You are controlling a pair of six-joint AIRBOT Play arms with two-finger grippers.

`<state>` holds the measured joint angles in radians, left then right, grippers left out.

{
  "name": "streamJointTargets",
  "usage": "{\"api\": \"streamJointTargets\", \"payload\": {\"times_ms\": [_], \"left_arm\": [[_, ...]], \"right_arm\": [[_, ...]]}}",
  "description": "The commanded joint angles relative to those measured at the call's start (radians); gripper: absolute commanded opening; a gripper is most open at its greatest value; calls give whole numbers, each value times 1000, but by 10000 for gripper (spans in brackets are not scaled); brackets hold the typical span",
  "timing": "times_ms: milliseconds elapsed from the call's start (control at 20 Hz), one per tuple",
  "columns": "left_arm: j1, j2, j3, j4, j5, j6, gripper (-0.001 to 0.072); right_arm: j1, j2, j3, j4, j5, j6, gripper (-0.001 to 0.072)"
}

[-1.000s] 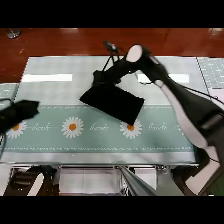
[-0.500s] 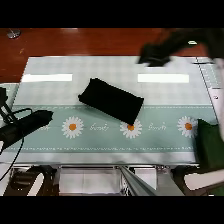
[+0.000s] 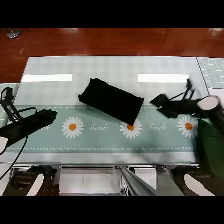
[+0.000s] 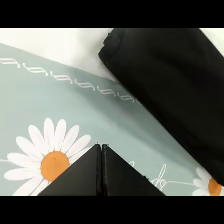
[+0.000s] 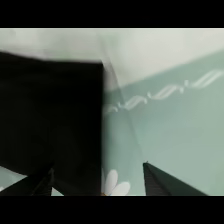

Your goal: Fold the shirts.

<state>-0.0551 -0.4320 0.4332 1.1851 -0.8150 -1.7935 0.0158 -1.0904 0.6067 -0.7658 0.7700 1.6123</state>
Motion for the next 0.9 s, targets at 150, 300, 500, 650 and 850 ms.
{"api": "streamJointTargets", "payload": {"times_ms": [150, 300, 500, 650, 850], "left_arm": [[-8, -6, 0, -46, 26, 0, 27], [-8, -6, 0, -46, 26, 1, 27], [-8, -6, 0, -46, 26, 0, 27], [-8, -6, 0, -46, 26, 1, 27], [-8, -6, 0, -54, -4, 32, 27]], "right_arm": [[63, -293, 76, 217, 124, -196, 628], [154, -377, 165, 218, 127, -196, 627], [180, -454, 341, 207, 153, -212, 31], [179, -476, 541, 138, 261, -237, 31], [179, -461, 886, 4, 474, -151, 31]]}}
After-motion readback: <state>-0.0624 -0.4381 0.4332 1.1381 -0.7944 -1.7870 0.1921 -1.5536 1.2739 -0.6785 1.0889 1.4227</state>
